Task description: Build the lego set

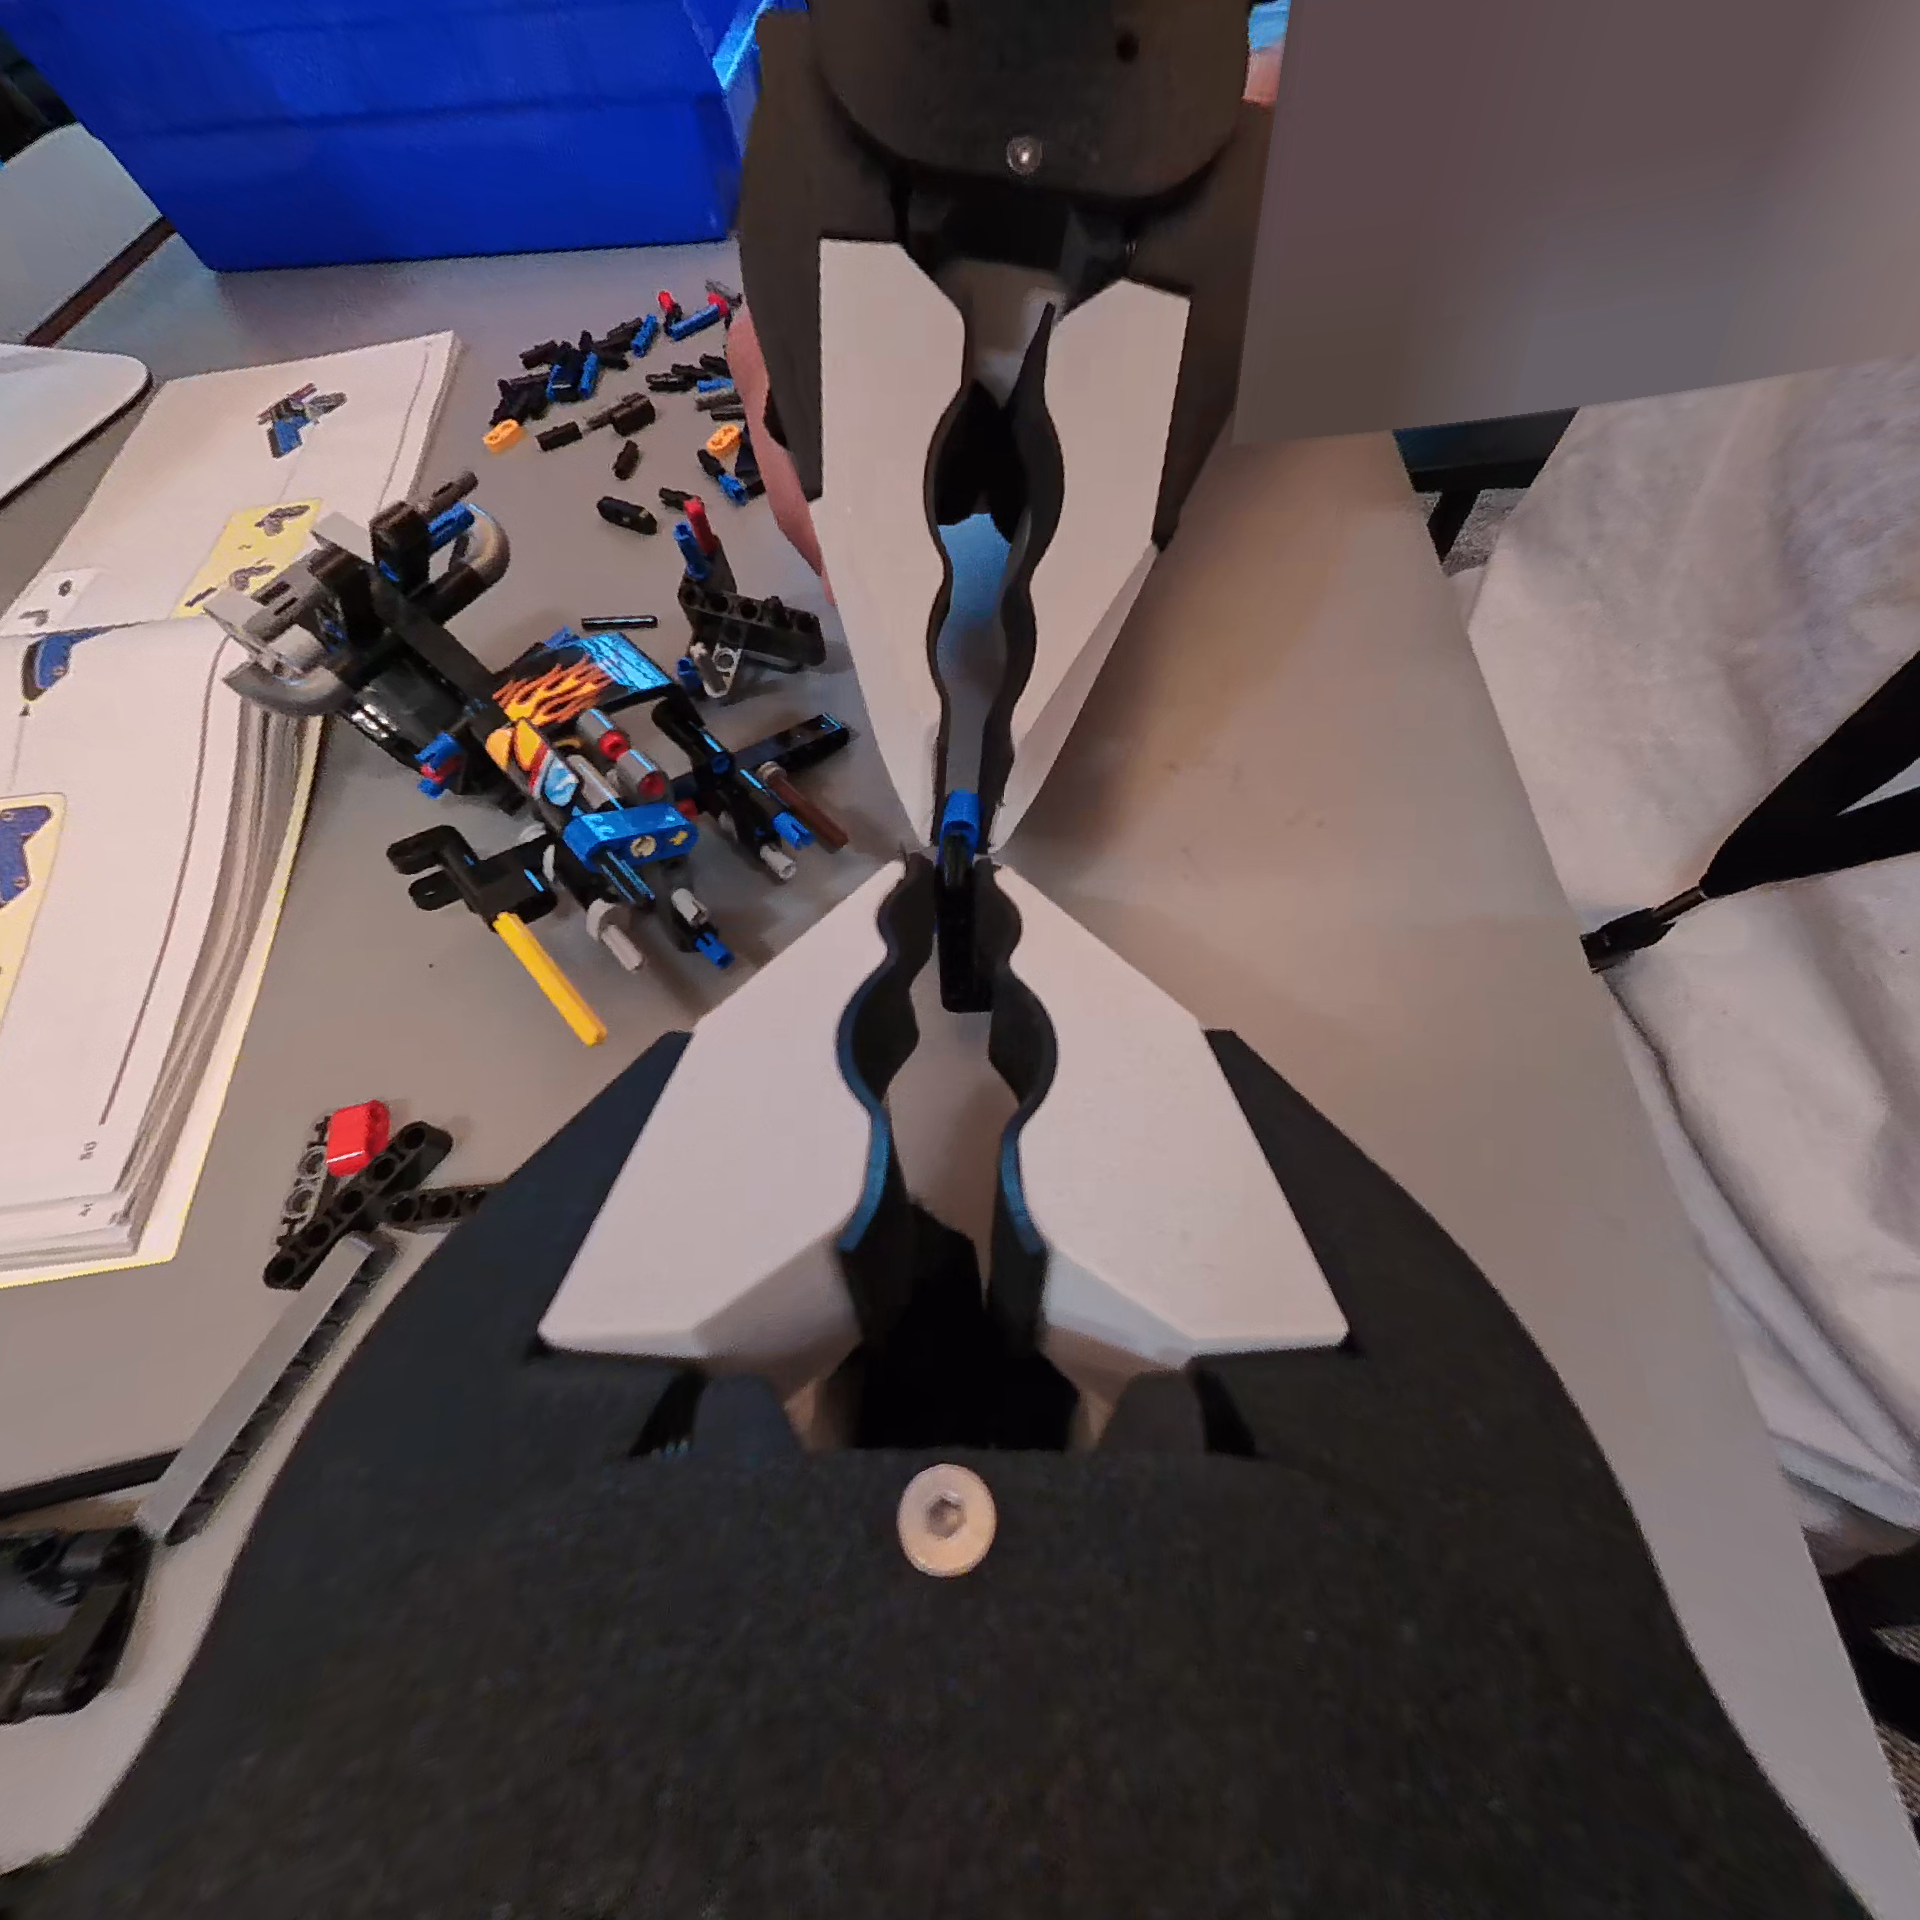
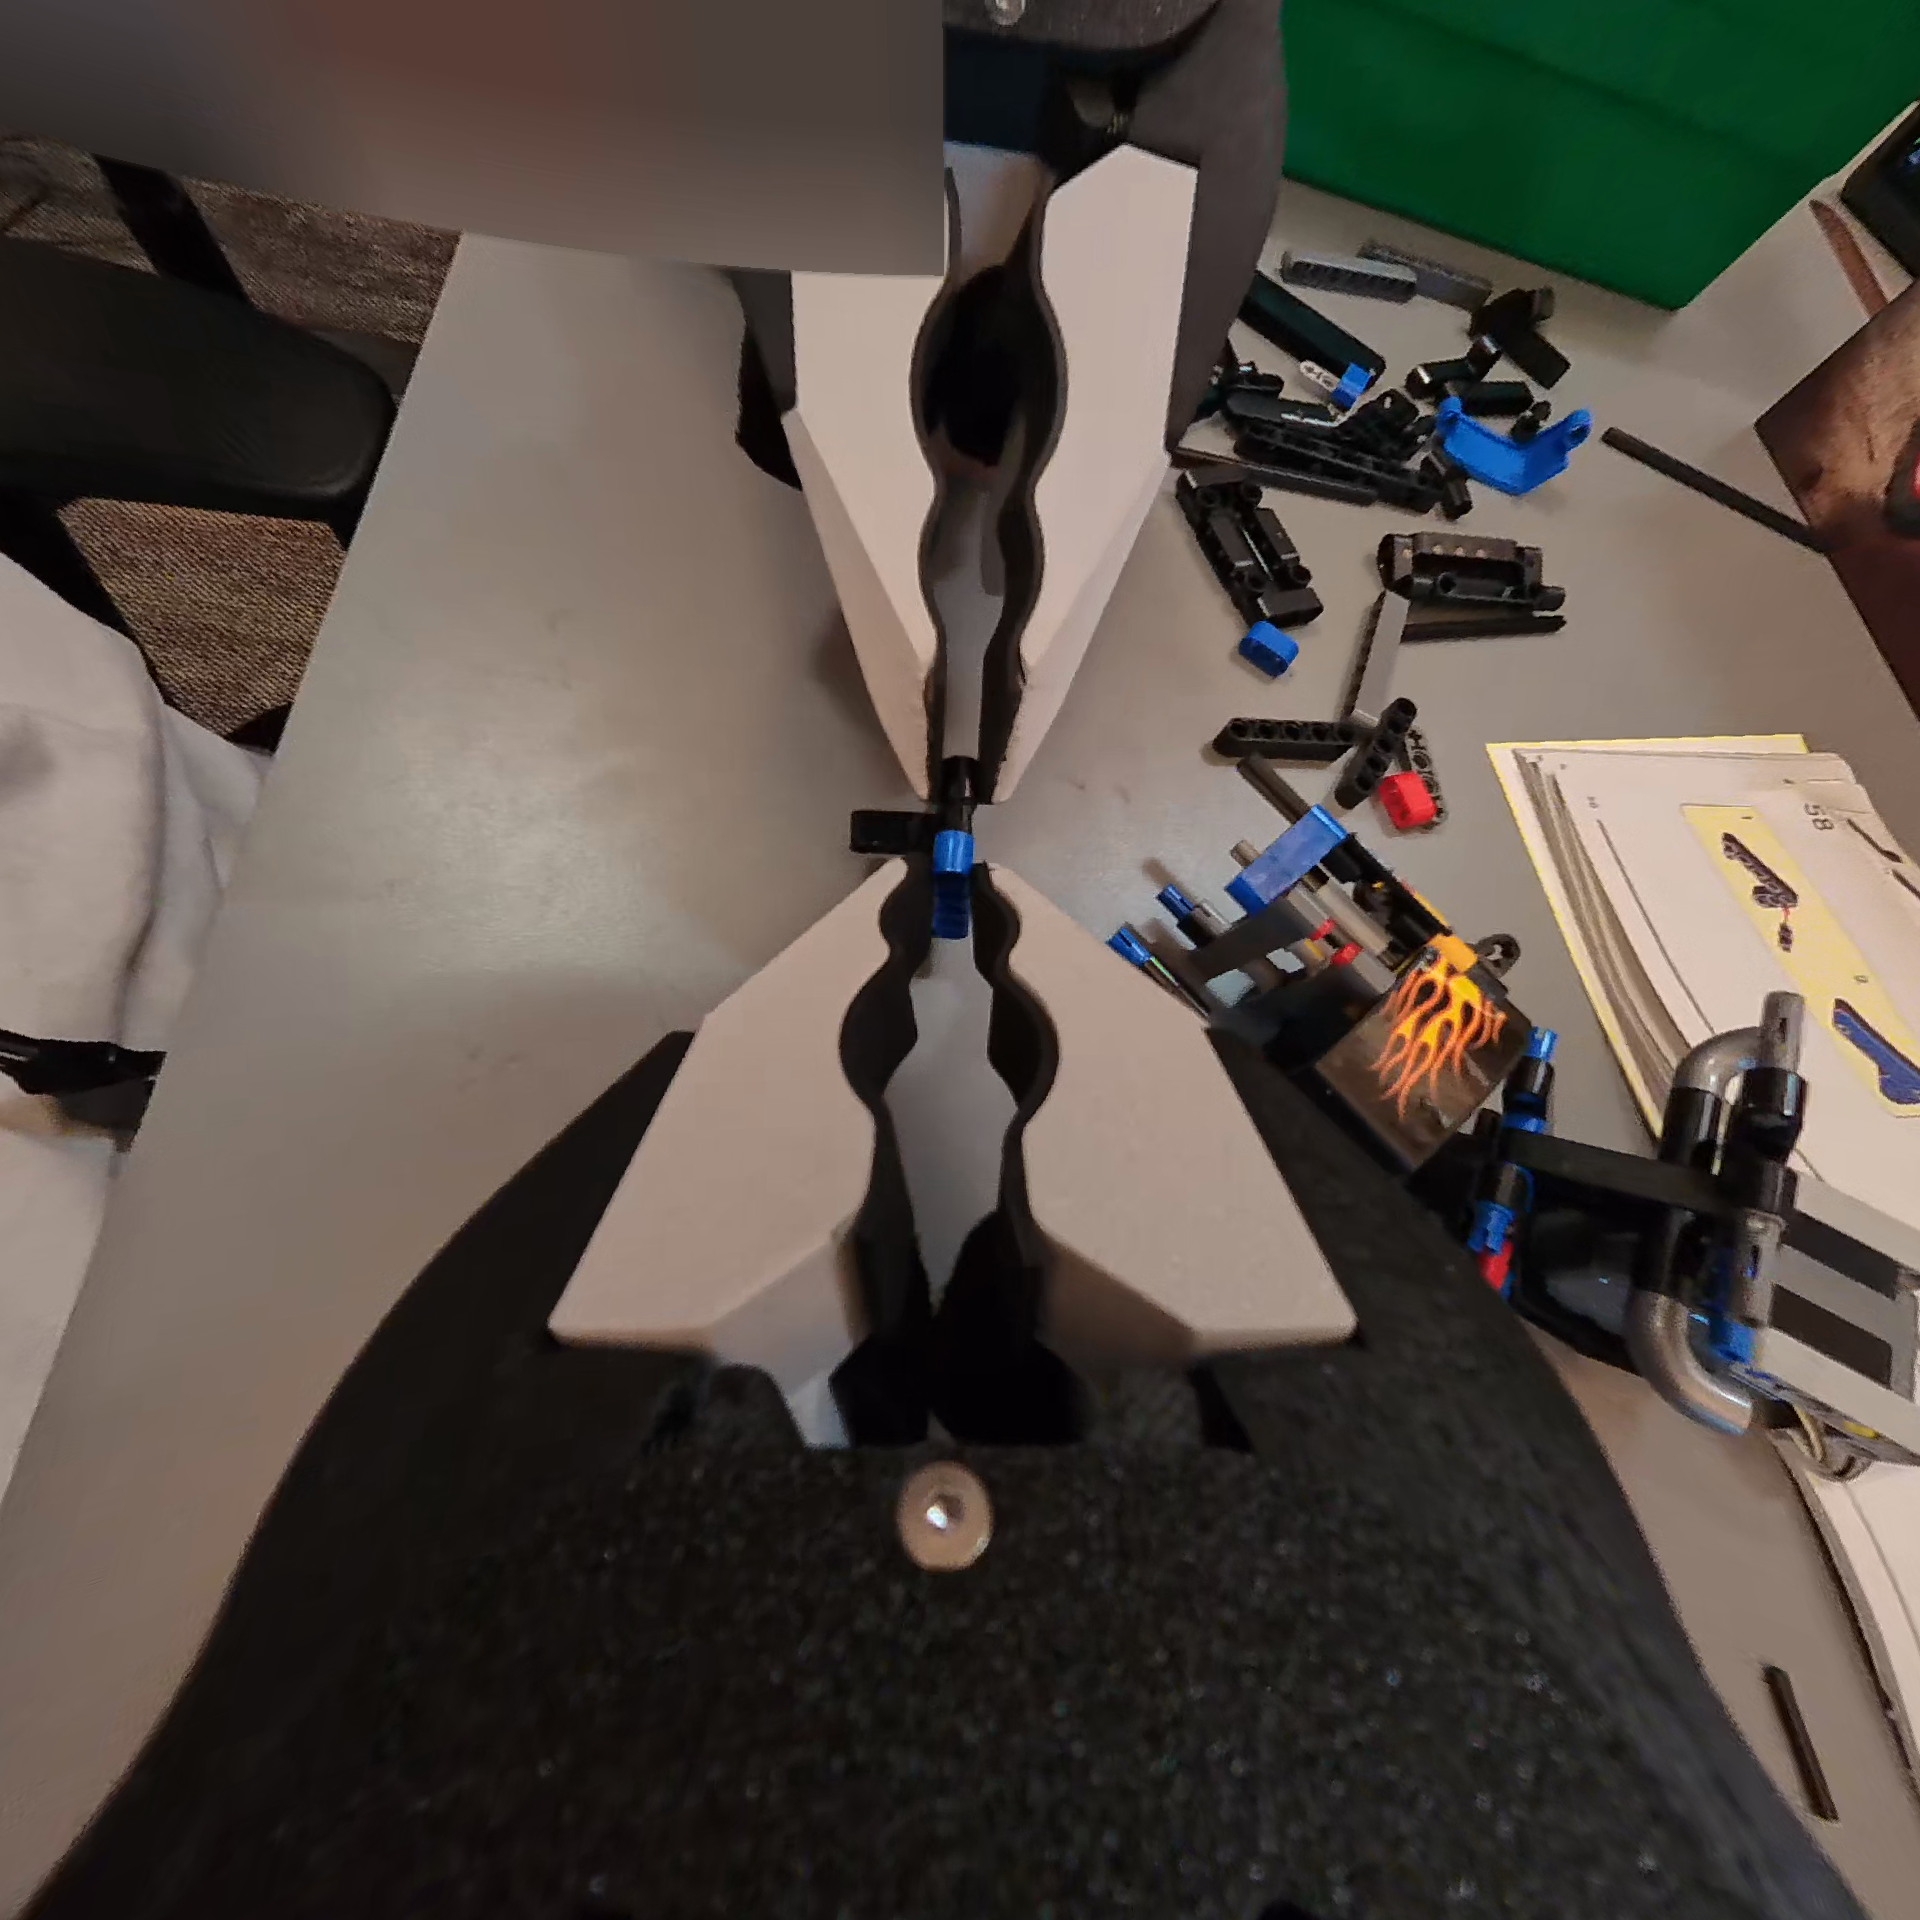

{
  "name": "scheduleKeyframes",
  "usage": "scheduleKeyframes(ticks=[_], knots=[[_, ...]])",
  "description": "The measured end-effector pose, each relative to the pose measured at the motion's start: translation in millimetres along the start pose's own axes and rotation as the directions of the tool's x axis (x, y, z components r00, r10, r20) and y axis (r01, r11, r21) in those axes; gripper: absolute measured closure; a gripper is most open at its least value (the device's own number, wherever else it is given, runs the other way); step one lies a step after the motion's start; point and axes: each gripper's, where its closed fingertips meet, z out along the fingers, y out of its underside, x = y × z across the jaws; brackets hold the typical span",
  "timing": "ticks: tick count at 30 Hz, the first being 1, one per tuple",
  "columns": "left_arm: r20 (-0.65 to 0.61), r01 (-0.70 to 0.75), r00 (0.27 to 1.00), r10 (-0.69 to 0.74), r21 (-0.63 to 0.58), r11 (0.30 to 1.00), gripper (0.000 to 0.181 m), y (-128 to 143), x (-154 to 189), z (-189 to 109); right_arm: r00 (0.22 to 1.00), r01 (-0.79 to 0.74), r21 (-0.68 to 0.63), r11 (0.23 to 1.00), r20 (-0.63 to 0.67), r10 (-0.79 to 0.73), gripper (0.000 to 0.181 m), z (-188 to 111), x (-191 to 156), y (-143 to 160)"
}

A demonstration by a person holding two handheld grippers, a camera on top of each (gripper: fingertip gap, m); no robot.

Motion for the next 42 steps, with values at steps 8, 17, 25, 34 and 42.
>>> scheduleKeyframes(ticks=[8, 17, 25, 34, 42], knots=[[0.007, -0.018, 1.0, 0.018, 0.006, 1.0, 0.176, -2.3, 0.3, -0.6, 1.0, 0.013, -0.002, 1.0, -0.002, -0.013, 0.174, -1.5, 1.2, -0.5], [-0.006, -0.024, 1.0, 0.024, 0.016, 1.0, 0.176, -4.0, 3.8, -0.6, 1.0, 0.024, 0.0, 1.0, 0.017, -0.024, 0.174, -0.8, -1.9, 0.6], [-0.005, -0.045, 0.999, 0.045, 0.028, 0.999, 0.176, -7.8, 4.1, -6.1, 0.998, 0.043, 0.02, 0.999, 0.038, -0.044, 0.174, -2.1, -6.2, -2.7], [-0.024, -0.054, 0.998, 0.054, 0.012, 0.998, 0.176, -3.4, 8.0, -3.2, 0.998, 0.047, 0.027, 0.999, 0.033, -0.048, 0.174, -1.5, -6.1, -4.2], [0.013, -0.068, 0.998, 0.068, 0.031, 0.997, 0.176, -7.5, 4.5, -3.9, 0.999, 0.041, 0.03, 0.999, 0.016, -0.042, 0.174, -3.6, -2.5, -5.8]])
